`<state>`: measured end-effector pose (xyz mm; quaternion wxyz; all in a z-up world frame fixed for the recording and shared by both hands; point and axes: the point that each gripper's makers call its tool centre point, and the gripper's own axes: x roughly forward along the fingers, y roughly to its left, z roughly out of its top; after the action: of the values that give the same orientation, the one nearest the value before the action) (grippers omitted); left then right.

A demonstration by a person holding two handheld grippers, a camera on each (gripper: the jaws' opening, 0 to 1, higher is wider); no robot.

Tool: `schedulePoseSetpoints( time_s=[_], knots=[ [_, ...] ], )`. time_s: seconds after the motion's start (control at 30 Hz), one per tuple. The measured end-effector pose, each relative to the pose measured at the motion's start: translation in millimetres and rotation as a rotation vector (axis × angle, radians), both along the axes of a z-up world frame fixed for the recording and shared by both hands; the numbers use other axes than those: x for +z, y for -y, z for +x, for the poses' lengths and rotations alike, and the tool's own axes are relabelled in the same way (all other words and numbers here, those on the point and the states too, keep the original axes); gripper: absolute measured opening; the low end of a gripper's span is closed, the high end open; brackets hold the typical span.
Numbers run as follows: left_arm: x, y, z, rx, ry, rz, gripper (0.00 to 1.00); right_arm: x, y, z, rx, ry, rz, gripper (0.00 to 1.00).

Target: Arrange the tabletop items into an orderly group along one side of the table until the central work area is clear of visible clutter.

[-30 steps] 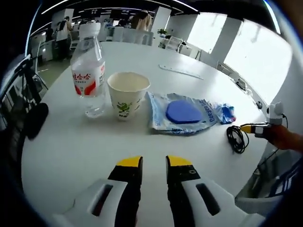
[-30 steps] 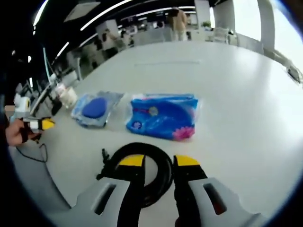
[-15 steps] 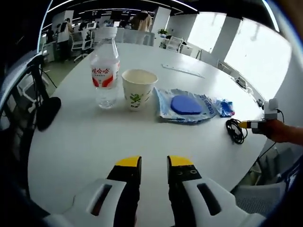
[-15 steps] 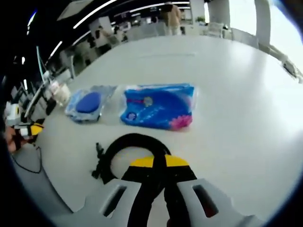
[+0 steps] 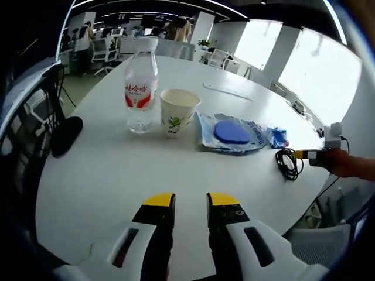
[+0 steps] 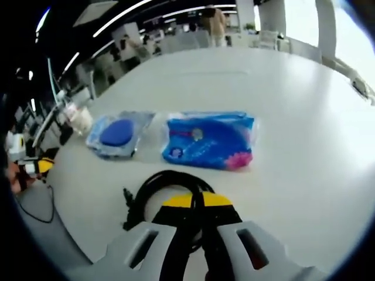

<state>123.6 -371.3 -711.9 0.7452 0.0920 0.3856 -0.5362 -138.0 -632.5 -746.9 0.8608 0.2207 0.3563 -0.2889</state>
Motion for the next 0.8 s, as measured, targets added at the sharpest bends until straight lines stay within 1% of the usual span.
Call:
schedulePoseSetpoints(
  time_s=[0.23,0.37,0.5,0.63,0.73,0.8],
  knots=[
    [3.7,-5.7,1.1,0.006,-0.010,-0.022,0.19,1.6,-9.4,20.1,0.017,0.013,0.004,0.00],
    [4.9,-10.4,0.2,0.009,-0.016,-0.033,0.19,2.2,-11.5,31.0,0.026,0.010,-0.001,0.01],
    [6.2,-14.8,-3.1,-0.006,-0.012,-0.039,0.20,3.6,-13.3,38.8,0.038,0.004,-0.013,0.01],
    [7.0,-17.2,-4.7,-0.021,-0.009,-0.049,0.20,1.9,-14.2,36.5,0.035,-0.023,-0.025,0.03],
    [7.3,-19.1,-3.8,-0.022,-0.016,-0.056,0.20,3.6,-13.0,33.8,0.017,-0.017,-0.022,0.03],
    [7.5,-19.5,-3.1,-0.024,-0.018,-0.060,0.20,4.9,-12.2,31.6,0.015,-0.023,-0.030,0.05]
  ],
)
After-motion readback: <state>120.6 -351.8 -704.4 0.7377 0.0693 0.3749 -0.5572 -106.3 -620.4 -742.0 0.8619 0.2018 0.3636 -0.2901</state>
